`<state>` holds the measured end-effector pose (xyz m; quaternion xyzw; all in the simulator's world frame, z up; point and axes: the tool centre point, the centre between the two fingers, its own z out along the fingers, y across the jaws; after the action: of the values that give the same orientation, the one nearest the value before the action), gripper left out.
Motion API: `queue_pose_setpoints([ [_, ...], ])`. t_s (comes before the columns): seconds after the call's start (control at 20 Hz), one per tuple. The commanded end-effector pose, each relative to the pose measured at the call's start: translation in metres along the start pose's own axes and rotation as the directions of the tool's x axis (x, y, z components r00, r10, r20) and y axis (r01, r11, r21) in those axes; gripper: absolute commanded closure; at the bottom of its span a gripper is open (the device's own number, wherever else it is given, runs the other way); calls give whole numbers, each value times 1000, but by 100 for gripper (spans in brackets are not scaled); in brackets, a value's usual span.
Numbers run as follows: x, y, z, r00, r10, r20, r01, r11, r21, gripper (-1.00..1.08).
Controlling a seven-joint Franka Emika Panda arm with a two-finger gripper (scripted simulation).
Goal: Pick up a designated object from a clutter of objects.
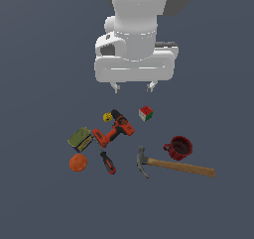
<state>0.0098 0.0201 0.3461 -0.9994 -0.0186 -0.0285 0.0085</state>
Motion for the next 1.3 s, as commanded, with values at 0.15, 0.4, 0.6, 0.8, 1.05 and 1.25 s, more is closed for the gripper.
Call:
queue_pose_setpoints([
  [0.15,-1,-2,1,1000,5,5,-5,1000,5,-100],
  [0.4,-1,-5,1,1000,12,11,-12,1000,12,-100],
  [0.6,-3,-2,12,1000,-3,22,3,1000,2,-100],
  [0.8,-7,6,38,998,-40,47,41,999,-20,-100],
  [1.05,-22,21,91,987,-124,105,130,990,-55,-100],
  [1.25,-45,36,148,958,-225,176,241,968,-74,-100],
])
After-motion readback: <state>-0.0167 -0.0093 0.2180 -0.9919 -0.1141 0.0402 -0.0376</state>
